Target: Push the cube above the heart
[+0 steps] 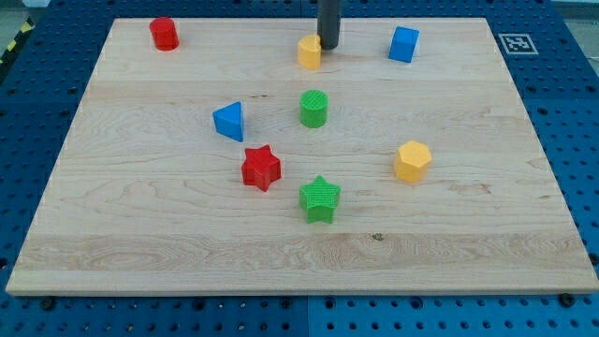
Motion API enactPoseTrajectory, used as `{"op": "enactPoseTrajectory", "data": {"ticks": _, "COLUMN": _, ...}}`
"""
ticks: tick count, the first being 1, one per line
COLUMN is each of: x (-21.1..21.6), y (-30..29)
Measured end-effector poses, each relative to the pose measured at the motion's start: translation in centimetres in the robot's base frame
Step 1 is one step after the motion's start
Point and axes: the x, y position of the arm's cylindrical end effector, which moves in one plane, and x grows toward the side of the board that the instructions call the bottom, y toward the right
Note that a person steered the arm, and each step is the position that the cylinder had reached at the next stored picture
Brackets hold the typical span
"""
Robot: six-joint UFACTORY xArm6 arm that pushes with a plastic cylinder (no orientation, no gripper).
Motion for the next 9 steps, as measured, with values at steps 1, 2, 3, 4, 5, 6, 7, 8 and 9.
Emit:
{"op": "enactPoseTrajectory", "data": {"ticks": 1, "x": 3.8, "y": -2.7}}
{"op": "enactPoseTrajectory", "data": {"ticks": 2, "x": 4.8, "y": -0.7}}
{"op": "enactPoseTrajectory", "data": {"ticks": 3, "x": 5.2, "y": 6.1}}
{"op": "enactPoseTrajectory", "data": {"ticks": 4, "x": 4.4, "y": 11.7}}
{"op": "enactPoseTrajectory", "data": {"ticks": 5, "x": 1.7, "y": 13.8}}
{"op": "enactPoseTrajectory", "data": {"ticks": 6, "x": 1.1, "y": 13.8}}
{"op": "enactPoseTrajectory", "data": {"ticks": 7, "x": 1.1, "y": 15.0}}
{"op": "enactPoseTrajectory", "data": {"ticks": 8, "x": 0.9, "y": 20.7}}
{"op": "enactPoseTrajectory", "data": {"ticks": 9, "x": -0.8, "y": 21.3}}
